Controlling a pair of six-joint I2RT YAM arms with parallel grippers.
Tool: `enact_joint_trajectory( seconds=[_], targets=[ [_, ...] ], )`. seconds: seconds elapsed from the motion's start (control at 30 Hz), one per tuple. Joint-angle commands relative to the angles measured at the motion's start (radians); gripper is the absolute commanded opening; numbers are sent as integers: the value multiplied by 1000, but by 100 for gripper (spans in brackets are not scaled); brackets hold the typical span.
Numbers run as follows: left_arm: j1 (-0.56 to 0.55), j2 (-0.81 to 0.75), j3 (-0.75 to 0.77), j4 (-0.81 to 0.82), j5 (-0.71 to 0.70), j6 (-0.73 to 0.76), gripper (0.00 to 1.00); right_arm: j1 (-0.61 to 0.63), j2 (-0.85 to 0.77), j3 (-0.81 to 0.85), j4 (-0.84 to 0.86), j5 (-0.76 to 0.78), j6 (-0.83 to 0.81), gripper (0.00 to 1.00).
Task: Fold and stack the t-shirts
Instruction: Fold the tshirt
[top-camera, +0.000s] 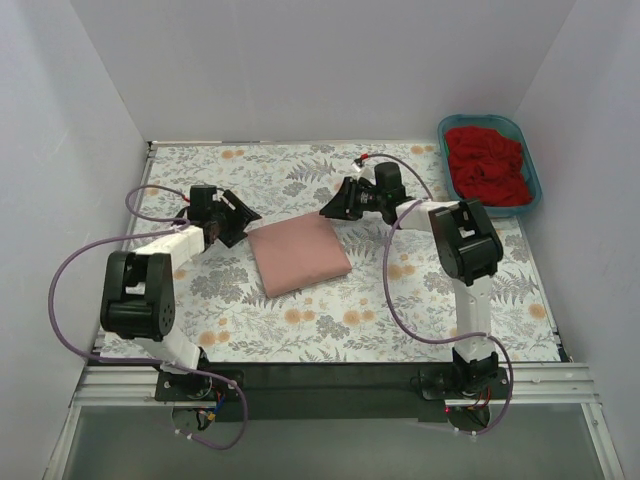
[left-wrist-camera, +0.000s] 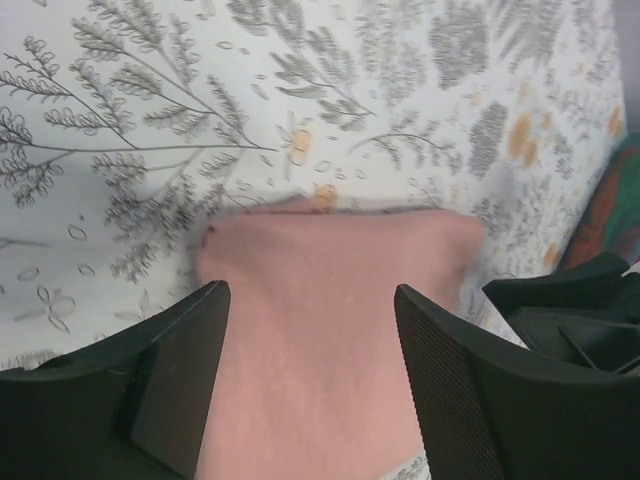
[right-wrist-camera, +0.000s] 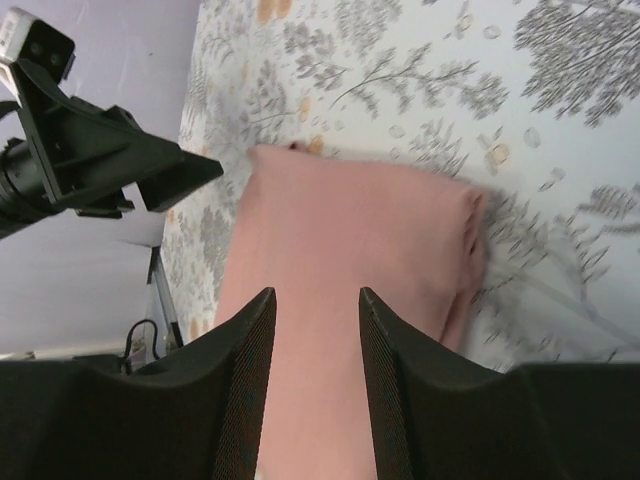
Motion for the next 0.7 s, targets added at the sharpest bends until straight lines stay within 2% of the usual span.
enact_joint_trajectory(
  seconds=[0.0,0.07,0.1,0.2,0.27,0.33,0.37,0.43,0.53,0.67],
  targets=[
    [-38,-196,49,-101,-2,62,67,4,-194,-106,25,-17,-26,46],
    [-74,-303,31,-123,-2,60,67,8,-294,-172,26,-33,-31,46],
    [-128,-339,-5,-136,-5,50,67,10,-323,-232,26,-44,-29,45],
    [-240,-459,-90,-170,-15,8,59,12,-418,-347,28,-118,-32,46],
    [-280,-520,-154,-178,5,-27,51,19,-467,-396,29,-138,-38,46],
    [-292,-537,-252,-170,34,-75,47,28,-480,-463,29,-164,-69,45],
    [-294,-532,-282,-167,34,-90,41,30,-472,-490,31,-169,-83,45],
    [-296,-511,-357,-143,51,-113,37,28,-426,-540,31,-170,-138,44],
    [-294,-430,-398,-130,56,-141,25,22,-316,-562,40,-176,-193,42],
    [-289,-408,-432,-166,4,-210,21,-22,-253,-631,98,-139,-210,39]
  ],
)
